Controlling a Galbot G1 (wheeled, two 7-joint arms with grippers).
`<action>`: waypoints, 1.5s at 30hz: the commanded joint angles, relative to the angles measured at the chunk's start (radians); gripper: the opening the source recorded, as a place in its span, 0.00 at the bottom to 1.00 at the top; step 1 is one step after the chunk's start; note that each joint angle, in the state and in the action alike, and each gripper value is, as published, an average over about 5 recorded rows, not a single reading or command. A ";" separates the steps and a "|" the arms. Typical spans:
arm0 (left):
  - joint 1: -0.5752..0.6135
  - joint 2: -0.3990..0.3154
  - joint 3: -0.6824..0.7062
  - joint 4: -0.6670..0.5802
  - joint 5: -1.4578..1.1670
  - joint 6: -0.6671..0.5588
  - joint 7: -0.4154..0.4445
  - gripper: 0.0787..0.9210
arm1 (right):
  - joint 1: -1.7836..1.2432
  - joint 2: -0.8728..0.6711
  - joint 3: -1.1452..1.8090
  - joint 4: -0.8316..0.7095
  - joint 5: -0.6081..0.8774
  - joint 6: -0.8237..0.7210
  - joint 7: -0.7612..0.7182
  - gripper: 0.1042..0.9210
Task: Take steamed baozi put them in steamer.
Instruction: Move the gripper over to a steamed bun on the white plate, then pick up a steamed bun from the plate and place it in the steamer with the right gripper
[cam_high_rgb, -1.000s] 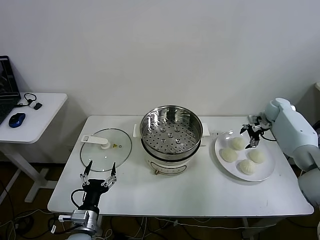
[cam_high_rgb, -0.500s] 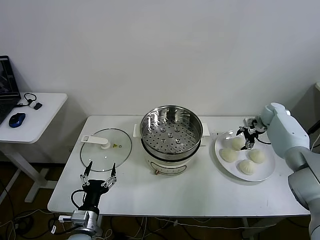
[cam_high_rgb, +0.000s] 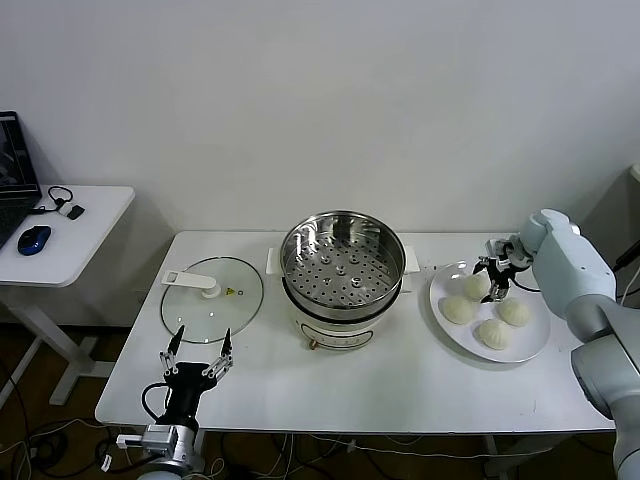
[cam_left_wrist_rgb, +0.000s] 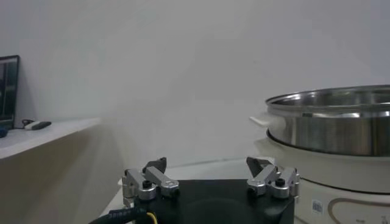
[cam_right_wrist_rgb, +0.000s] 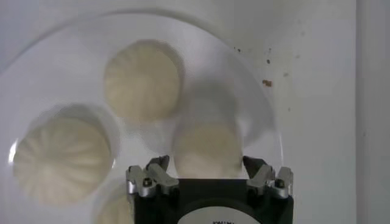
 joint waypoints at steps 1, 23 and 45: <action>0.002 -0.002 0.001 0.000 0.000 -0.002 0.000 0.88 | 0.003 0.003 0.012 -0.006 -0.006 -0.001 0.003 0.76; 0.014 -0.008 0.003 0.006 0.003 -0.018 0.001 0.88 | 0.021 -0.189 -0.291 0.434 0.270 0.028 -0.085 0.74; 0.017 -0.009 0.012 -0.018 0.014 -0.013 0.003 0.88 | 0.647 -0.322 -0.913 0.983 0.709 0.001 -0.135 0.74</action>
